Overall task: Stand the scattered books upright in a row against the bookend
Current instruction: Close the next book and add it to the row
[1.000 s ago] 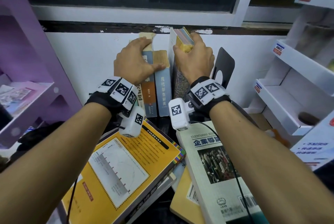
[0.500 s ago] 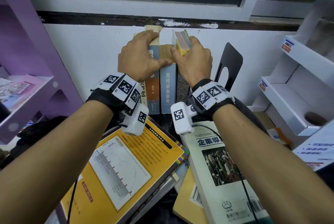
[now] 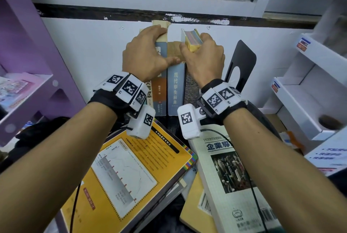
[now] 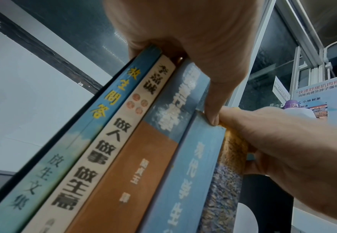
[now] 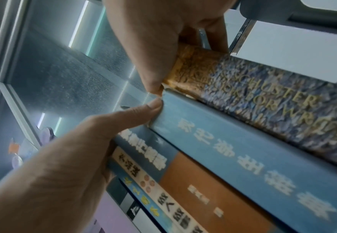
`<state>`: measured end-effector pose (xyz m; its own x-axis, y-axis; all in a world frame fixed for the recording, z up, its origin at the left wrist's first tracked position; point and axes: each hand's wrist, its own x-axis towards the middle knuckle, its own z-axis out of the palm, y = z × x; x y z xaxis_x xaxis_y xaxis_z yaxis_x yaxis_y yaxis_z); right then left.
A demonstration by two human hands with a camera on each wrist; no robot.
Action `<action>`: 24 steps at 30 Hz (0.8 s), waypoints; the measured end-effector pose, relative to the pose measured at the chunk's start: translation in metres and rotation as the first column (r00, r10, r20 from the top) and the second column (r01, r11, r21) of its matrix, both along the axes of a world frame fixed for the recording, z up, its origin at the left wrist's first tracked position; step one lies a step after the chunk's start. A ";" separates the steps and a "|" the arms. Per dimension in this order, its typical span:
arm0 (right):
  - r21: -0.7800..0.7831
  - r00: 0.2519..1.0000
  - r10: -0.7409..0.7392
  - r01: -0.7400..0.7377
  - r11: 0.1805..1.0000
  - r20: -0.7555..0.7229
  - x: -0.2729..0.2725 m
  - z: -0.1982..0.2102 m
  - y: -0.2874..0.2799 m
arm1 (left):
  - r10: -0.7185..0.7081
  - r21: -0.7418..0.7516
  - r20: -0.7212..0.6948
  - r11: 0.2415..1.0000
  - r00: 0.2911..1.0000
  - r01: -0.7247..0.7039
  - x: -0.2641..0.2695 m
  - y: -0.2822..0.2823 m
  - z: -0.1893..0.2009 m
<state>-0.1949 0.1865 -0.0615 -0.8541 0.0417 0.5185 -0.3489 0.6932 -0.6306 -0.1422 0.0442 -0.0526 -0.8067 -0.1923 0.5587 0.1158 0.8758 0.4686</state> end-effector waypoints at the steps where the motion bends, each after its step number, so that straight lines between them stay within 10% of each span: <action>1: 0.000 1.000 0.006 -0.006 1.000 -0.007 0.001 -0.002 0.000 | -0.001 -0.001 -0.004 1.000 1.000 0.001 0.001 0.000 0.000; 24: 0.175 0.902 0.409 -0.429 0.886 0.141 0.007 -0.012 0.044 | -0.073 -0.039 0.099 0.996 0.992 0.077 0.015 -0.008 0.013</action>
